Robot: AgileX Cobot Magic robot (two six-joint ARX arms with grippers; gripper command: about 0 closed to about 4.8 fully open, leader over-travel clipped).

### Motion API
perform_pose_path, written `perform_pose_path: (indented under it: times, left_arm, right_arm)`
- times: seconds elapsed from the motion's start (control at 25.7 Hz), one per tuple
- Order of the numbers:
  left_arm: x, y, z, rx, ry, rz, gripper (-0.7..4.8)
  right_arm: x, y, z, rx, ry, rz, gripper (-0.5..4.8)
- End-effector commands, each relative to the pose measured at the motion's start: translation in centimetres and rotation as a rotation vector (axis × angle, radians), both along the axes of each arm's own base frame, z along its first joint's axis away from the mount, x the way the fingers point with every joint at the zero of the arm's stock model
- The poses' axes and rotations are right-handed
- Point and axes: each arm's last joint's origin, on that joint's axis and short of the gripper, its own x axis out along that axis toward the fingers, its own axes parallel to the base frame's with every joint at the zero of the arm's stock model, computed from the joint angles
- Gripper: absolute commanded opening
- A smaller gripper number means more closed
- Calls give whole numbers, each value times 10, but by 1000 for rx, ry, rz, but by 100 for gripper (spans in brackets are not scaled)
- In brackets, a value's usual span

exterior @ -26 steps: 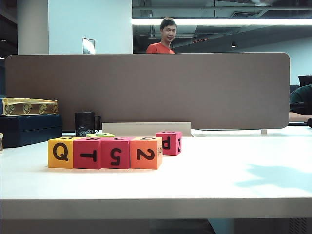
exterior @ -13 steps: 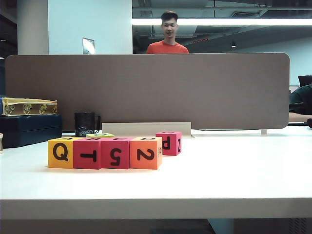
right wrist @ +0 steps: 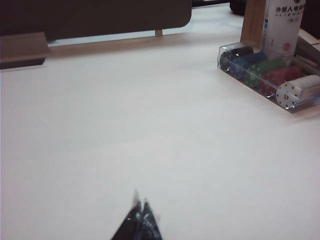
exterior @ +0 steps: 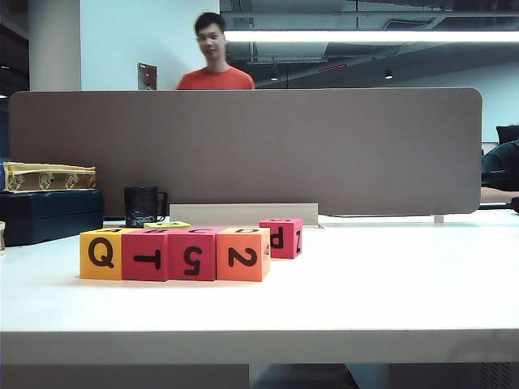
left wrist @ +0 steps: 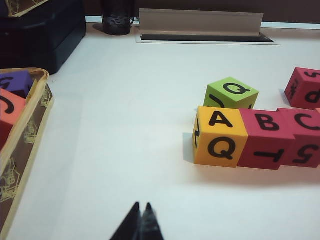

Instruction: Select the appropriate blocks from the scattered letter blocks on the table and arrange them in a row to spell out "ABCD".

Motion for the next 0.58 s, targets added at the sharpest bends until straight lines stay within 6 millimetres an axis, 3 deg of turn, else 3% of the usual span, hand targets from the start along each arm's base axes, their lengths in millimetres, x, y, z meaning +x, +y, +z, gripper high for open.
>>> perform_pose_path:
  times: [0.04, 0.35, 0.58]
  left_arm:
    - [0, 0, 0, -1, 3, -6, -5]
    - [0, 0, 0, -1, 3, -6, -5]
    - [0, 0, 0, -1, 3, -6, -5]
  right_arm:
    - [-1, 0, 1, 8, -24, 3, -1]
    - [-8, 0, -10, 7, 90, 6, -1]
    - [-10, 0, -6, 7, 30, 6, -1]
